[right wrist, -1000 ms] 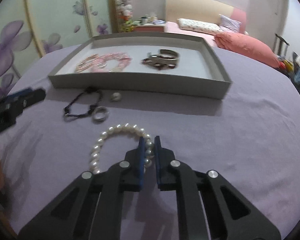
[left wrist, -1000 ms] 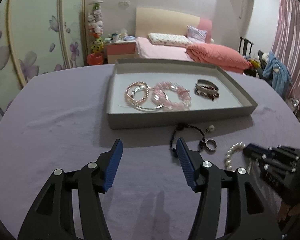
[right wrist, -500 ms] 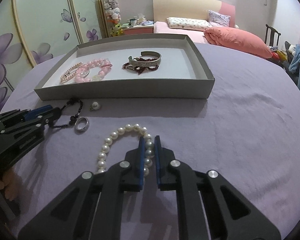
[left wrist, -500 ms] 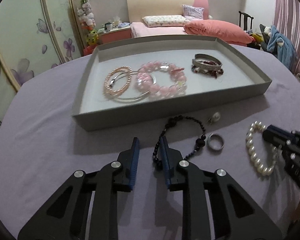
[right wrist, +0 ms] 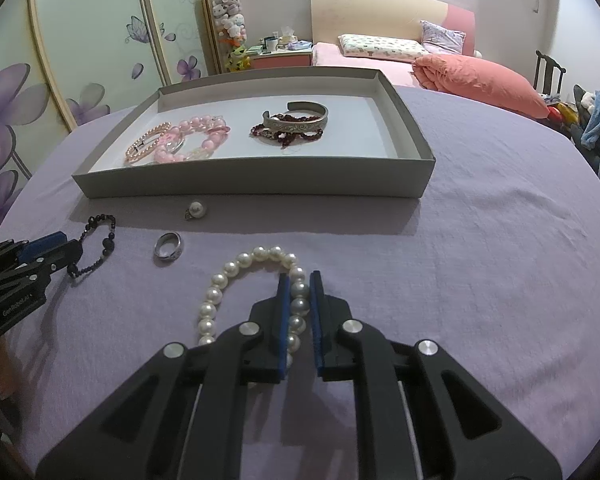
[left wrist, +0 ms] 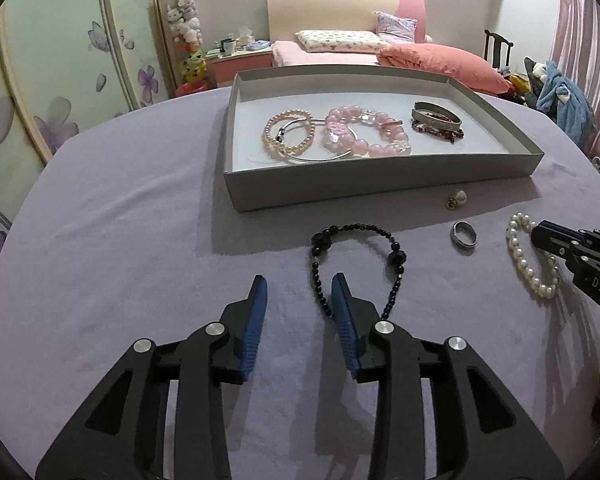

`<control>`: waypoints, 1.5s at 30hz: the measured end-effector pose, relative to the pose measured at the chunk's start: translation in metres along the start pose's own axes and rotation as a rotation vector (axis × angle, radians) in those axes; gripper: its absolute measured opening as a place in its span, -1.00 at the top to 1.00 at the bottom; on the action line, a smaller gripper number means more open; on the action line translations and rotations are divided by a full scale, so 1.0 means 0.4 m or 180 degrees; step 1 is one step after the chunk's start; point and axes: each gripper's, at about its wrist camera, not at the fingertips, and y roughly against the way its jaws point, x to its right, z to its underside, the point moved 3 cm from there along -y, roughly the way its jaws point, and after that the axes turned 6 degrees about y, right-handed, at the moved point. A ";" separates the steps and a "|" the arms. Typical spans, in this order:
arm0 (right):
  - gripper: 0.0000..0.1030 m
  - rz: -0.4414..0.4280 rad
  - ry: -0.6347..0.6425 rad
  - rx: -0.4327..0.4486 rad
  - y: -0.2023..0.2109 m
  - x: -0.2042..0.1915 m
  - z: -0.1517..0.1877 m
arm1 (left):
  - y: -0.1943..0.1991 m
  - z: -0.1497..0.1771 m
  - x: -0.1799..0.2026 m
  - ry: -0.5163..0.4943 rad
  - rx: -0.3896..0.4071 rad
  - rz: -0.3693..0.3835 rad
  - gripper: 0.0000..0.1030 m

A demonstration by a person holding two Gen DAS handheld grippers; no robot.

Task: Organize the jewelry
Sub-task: 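Grasp the black bead bracelet with the left tool while the right tool grasps the white pearl bracelet, then carry the black bead and pearl bracelets into the tray, opening both tools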

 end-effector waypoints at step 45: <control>0.81 -0.0570 -0.0407 0.0782 0.161 -0.009 -0.042 | 0.124 -0.033 -0.010 0.0375 0.0584 0.0414 0.77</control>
